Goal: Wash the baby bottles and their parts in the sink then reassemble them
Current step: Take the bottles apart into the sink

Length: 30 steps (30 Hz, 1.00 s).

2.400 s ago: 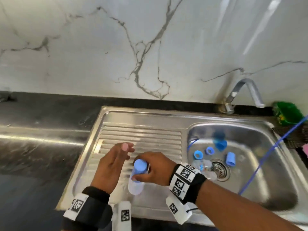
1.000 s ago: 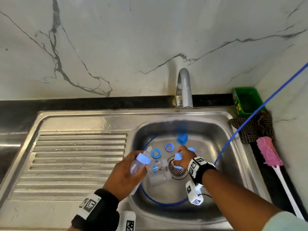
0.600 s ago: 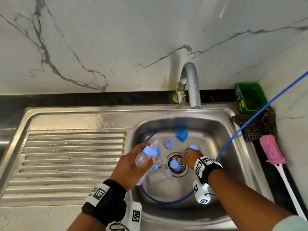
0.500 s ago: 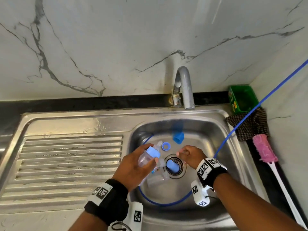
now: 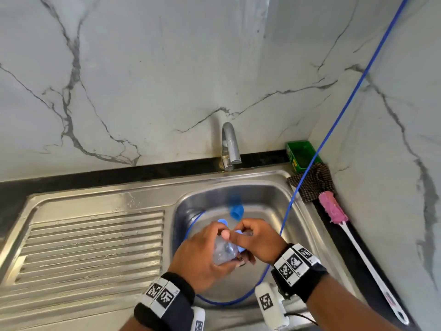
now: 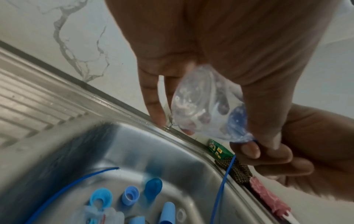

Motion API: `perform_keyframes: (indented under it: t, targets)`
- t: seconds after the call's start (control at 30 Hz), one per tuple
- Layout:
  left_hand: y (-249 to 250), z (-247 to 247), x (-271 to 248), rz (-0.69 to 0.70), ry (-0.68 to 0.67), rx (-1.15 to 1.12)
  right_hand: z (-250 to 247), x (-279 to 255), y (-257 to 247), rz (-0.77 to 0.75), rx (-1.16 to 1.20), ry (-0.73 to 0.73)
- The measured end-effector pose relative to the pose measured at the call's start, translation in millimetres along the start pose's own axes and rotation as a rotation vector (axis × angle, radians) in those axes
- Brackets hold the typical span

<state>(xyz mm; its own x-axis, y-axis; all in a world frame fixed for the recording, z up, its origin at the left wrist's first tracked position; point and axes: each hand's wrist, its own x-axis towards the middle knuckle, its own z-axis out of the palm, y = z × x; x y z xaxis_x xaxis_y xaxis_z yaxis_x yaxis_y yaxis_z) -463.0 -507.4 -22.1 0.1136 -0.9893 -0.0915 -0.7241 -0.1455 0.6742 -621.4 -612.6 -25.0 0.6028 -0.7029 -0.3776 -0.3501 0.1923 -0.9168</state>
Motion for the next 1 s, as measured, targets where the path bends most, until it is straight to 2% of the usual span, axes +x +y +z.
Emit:
perform_keyframes:
  t: [0.23,0.5,0.63,0.73,0.8,0.9,1.0]
  targets:
    - [1,-12,-20,0.080,-0.033,-0.365,9,-25,-8,-0.039,0.032,0.083]
    - [-3,-33,-33,0.015,-0.083,-0.523,29,-39,-17,-0.125,0.035,0.110]
    - [-4,-42,-43,-0.096,-0.184,-0.705,39,-43,-16,-0.243,-0.075,0.139]
    - [-15,-44,-50,-0.137,-0.331,-0.886,45,-45,-15,-0.365,-0.125,0.145]
    - [-22,-44,-54,-0.161,-0.371,-0.925,49,-44,-15,-0.393,-0.175,0.122]
    - [-30,-42,-55,-0.178,-0.268,-0.878,50,-40,-14,-0.309,-0.182,0.133]
    - [-42,-39,-53,-0.100,-0.125,-0.795,43,-38,-14,-0.160,-0.115,0.191]
